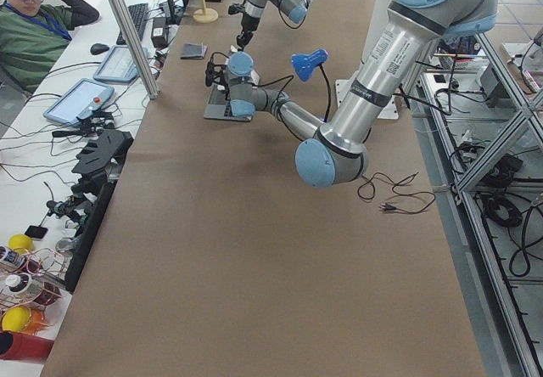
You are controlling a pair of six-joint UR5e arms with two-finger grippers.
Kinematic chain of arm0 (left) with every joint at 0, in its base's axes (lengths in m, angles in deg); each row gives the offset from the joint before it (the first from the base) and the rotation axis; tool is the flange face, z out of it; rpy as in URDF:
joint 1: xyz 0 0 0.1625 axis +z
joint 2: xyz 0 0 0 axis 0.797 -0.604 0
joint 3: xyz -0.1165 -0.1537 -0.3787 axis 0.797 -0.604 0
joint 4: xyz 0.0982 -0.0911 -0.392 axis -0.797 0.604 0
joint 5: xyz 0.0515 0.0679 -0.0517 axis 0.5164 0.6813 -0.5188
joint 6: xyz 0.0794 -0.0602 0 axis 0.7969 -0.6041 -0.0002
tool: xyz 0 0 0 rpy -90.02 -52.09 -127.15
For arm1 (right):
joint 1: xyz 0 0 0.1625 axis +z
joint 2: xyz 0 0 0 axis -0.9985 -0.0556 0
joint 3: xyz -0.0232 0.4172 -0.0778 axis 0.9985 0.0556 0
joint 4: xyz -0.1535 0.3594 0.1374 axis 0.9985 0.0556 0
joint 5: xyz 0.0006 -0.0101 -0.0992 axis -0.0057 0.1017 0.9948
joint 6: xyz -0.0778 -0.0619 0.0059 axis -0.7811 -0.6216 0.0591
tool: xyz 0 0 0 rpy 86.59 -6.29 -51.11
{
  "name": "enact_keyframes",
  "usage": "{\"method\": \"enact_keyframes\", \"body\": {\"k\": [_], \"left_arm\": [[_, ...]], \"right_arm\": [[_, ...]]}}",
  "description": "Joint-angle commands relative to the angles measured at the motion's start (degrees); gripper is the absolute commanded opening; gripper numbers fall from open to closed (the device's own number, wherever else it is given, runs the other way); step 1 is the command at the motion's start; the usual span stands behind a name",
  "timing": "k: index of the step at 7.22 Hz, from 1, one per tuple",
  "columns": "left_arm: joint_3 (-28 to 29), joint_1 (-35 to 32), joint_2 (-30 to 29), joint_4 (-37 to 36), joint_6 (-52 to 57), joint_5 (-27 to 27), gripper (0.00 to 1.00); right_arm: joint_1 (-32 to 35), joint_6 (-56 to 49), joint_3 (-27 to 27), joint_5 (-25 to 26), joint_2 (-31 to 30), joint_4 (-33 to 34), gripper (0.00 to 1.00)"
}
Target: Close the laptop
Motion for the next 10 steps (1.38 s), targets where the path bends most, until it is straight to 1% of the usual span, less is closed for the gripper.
{"method": "enact_keyframes", "body": {"k": [1,2,3,4,5,8,10], "left_arm": [[4.4,0.3,-1.4,0.2,0.4,2.9,0.0],[7.0,0.4,-3.0,0.2,0.4,4.4,0.0],[10.8,1.8,-5.5,0.2,0.3,8.4,0.0],[14.0,3.2,-7.9,0.2,0.3,10.7,0.0],[14.8,3.7,-8.1,0.2,0.4,12.1,0.0],[14.9,3.7,-7.9,0.1,1.3,12.4,0.0],[15.8,4.1,-7.6,0.1,2.9,13.8,0.0]], "right_arm": [[0.0,0.5,4.3,0.0,3.1,-0.2,0.0],[0.0,0.7,6.9,0.2,4.0,-0.3,0.0],[0.0,3.9,11.9,0.6,6.6,-0.4,0.0],[-0.4,4.5,16.3,3.0,8.2,-2.3,0.0],[-1.0,4.5,19.1,4.4,8.2,-4.9,0.0],[-1.4,5.0,19.4,4.7,8.3,-5.4,0.0],[-2.7,5.1,19.5,6.7,8.1,-5.3,0.0]]}}
